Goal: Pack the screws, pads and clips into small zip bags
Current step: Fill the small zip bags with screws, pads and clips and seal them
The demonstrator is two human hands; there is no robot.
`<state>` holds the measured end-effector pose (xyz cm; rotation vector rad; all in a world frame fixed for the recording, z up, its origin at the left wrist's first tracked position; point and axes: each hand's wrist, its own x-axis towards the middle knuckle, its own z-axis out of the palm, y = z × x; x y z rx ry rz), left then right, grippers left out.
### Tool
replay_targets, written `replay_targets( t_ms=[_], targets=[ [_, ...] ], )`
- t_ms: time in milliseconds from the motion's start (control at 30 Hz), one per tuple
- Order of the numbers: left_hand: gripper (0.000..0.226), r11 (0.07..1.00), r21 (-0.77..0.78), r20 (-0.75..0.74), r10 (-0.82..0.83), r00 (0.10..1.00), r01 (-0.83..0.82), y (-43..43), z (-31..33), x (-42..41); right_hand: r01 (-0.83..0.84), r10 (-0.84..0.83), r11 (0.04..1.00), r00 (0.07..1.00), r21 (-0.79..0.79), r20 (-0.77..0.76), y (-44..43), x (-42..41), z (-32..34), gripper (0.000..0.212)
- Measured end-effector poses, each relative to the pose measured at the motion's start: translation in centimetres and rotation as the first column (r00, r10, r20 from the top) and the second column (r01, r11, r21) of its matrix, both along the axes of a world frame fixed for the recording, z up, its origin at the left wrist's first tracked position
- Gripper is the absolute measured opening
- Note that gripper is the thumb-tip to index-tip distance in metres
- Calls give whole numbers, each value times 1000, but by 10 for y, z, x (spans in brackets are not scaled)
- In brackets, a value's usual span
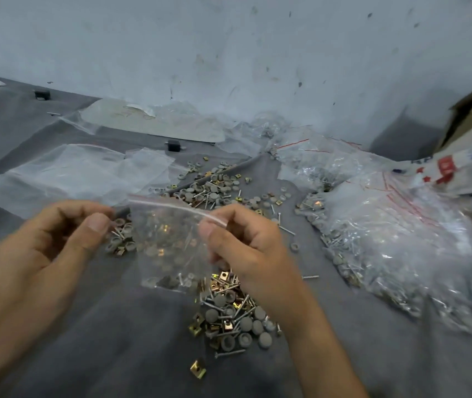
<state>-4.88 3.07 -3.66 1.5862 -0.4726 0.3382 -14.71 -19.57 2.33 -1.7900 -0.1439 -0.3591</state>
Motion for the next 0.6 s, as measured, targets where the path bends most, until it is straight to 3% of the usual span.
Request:
replay_targets(
  t_ms=[67,133,200,267,400,467,533,600],
  targets=[
    [54,999,-32,-31,16,999,-17,-1,0,4,65,-71,984,997,164,31,-12,-1,8,7],
    [55,998,-54,-49,21,999,-23,-1,0,7,188,-209,906,978,379,15,-31,-2,14,7],
    [55,998,-50,-54,27,998,-30,-1,-3,11,338,-389,750,921,569,-35,-56,-3,18,7],
    [55,999,-36,-61,28,998,-30,0,-7,15,473,-554,588,826,656,-100,-82,-6,18,4],
    [56,1000,3,-69,27,997,-27,0,-16,19,678,-750,202,571,707,-334,-127,-19,7,7],
    [54,999,25,-57,25,998,-24,-1,-16,18,687,-765,95,514,721,-389,-139,-24,2,8],
    [45,998,66,-54,26,998,-23,-4,-15,17,681,-751,129,542,721,-378,-138,-22,-1,7],
    [22,997,75,-84,19,996,-13,-10,-13,17,664,-670,320,663,676,-334,-125,-12,-3,6]
  ],
)
